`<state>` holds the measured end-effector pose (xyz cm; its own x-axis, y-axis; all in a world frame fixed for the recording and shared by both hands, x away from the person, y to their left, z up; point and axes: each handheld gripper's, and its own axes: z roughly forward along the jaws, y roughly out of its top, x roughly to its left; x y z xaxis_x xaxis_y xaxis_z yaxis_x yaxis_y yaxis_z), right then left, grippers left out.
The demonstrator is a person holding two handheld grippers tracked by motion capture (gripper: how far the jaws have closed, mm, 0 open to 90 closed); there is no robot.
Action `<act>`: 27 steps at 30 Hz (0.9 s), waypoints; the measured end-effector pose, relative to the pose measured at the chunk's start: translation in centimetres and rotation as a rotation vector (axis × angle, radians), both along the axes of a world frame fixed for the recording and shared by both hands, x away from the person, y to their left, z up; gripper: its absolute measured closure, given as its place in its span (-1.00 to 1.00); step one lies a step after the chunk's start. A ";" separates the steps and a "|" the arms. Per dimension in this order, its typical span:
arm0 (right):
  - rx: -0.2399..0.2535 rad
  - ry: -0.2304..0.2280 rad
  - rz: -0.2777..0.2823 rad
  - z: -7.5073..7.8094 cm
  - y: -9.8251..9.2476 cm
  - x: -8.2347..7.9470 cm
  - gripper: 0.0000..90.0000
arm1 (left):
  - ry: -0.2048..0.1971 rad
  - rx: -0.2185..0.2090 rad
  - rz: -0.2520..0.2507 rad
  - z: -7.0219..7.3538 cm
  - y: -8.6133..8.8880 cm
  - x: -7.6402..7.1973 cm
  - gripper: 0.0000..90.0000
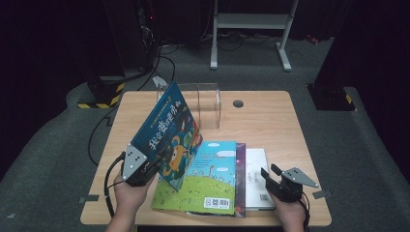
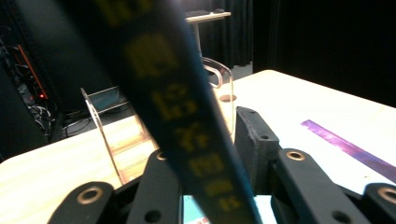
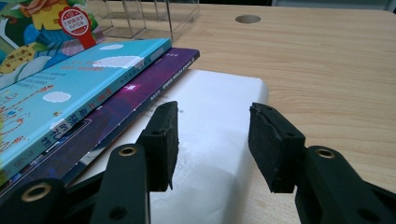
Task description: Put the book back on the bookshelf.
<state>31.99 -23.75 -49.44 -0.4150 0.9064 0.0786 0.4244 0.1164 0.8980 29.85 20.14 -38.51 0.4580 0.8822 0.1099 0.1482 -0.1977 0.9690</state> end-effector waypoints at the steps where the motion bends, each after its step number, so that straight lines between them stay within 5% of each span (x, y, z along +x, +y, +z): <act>1: 0.000 0.000 0.001 0.0 0.0 0.0 0.18 | 0.002 -0.004 -0.003 0.0 0.1 0.0 0.63; 14: 0.003 0.009 0.007 -0.2 0.0 0.0 0.19 | 0.038 -0.095 -0.067 0.1 1.8 0.3 0.81; 16: 0.005 0.009 0.008 -0.2 0.0 0.0 0.19 | 0.030 -0.077 -0.053 0.1 1.9 0.3 0.81; 22: 0.012 0.009 0.011 -0.2 0.0 0.0 0.20 | 0.028 -0.127 -0.028 -0.2 3.0 0.4 0.83; 27: 0.021 0.008 0.007 -0.1 -0.1 0.0 0.20 | 0.015 -0.108 0.019 -0.1 3.7 0.1 0.84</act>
